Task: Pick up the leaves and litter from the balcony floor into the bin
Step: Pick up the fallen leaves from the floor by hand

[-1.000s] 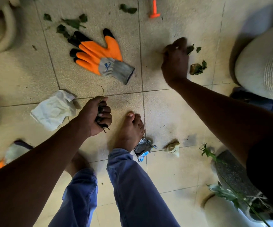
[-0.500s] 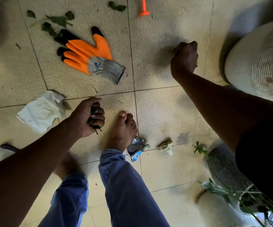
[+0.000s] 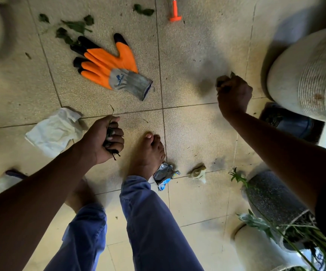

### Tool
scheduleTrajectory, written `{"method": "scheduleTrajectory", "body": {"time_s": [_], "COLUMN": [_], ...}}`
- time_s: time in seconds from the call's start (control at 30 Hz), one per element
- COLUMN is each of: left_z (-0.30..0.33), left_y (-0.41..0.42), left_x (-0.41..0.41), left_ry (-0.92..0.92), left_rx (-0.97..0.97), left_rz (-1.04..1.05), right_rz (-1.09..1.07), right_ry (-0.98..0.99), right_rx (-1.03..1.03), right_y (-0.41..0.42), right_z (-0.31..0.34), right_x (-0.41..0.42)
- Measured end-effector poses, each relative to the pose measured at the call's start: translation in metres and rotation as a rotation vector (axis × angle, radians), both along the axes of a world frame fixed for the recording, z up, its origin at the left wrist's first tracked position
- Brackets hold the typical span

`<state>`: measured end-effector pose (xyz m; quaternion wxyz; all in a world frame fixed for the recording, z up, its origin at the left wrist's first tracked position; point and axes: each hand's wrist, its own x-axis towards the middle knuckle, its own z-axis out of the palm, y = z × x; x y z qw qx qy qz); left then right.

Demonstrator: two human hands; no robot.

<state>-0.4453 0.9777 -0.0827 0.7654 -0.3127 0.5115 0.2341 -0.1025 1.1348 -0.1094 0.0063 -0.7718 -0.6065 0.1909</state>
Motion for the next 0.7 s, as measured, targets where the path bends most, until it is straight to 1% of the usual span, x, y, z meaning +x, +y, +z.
{"method": "scheduleTrajectory", "body": {"time_s": [0.1, 0.23, 0.33, 0.4, 0.5, 0.53, 0.7], "left_z": [-0.001, -0.003, -0.005, -0.006, -0.006, -0.005, -0.001], "left_y": [-0.006, -0.013, -0.018, -0.021, -0.022, -0.021, -0.02], "left_x": [0.001, 0.004, 0.008, 0.011, 0.012, 0.012, 0.009], "left_ry": [0.001, 0.02, 0.01, -0.004, -0.01, -0.008, -0.004], "left_rx": [-0.023, -0.032, -0.035, -0.035, -0.025, -0.021, -0.001], "left_rz": [-0.01, -0.038, -0.047, -0.048, -0.046, -0.05, -0.059], "right_rz": [-0.133, -0.134, -0.222, -0.321, -0.483, -0.515, -0.428], "right_ry": [0.017, 0.099, 0.132, 0.184, 0.228, 0.186, -0.019], "right_rx": [0.008, -0.121, -0.194, -0.188, -0.108, -0.093, -0.032], "right_y": [-0.004, 0.004, 0.007, 0.009, 0.008, 0.008, 0.011], "right_z": [0.003, -0.001, -0.007, -0.011, -0.02, -0.022, -0.024], "right_x": [0.027, 0.033, 0.022, 0.009, -0.005, -0.008, -0.016]}}
